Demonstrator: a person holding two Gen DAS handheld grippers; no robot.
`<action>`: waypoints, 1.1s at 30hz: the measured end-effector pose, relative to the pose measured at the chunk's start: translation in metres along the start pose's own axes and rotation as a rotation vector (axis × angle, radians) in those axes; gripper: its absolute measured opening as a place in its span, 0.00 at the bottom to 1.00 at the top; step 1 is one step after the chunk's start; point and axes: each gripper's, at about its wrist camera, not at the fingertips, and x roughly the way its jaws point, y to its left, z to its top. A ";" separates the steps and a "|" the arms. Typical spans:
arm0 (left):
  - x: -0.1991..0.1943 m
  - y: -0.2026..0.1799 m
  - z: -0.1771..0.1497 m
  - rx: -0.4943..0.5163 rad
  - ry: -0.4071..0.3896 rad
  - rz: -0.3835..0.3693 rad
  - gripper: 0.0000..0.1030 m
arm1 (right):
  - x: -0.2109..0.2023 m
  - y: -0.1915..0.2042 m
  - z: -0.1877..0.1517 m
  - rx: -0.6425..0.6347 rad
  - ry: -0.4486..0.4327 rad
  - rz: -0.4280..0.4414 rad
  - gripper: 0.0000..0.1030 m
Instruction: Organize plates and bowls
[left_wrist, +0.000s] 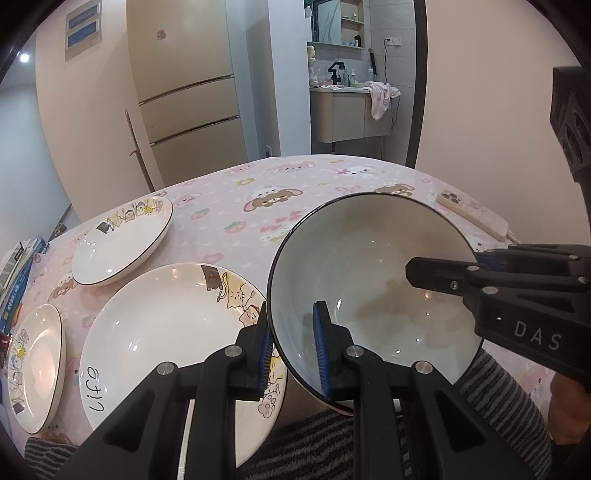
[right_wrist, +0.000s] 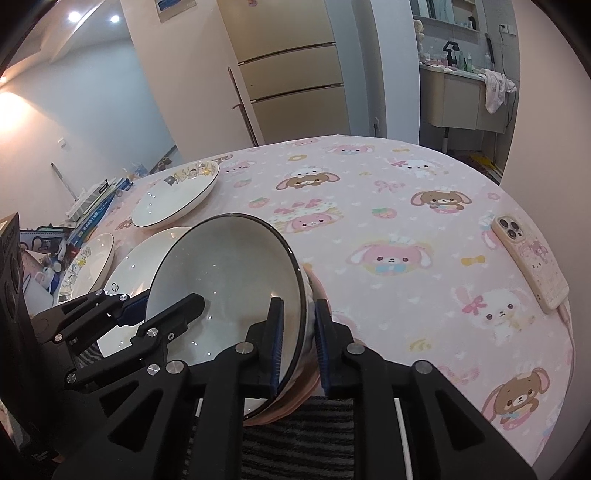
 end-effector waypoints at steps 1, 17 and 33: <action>-0.002 0.000 0.000 -0.002 -0.008 -0.010 0.34 | 0.000 0.000 0.000 0.002 0.000 0.003 0.18; -0.009 0.011 0.003 -0.037 -0.029 0.007 0.08 | -0.002 0.006 0.004 -0.064 -0.012 -0.028 0.19; -0.001 0.022 0.007 -0.094 0.008 -0.066 0.10 | -0.010 0.032 -0.013 -0.266 -0.118 -0.214 0.20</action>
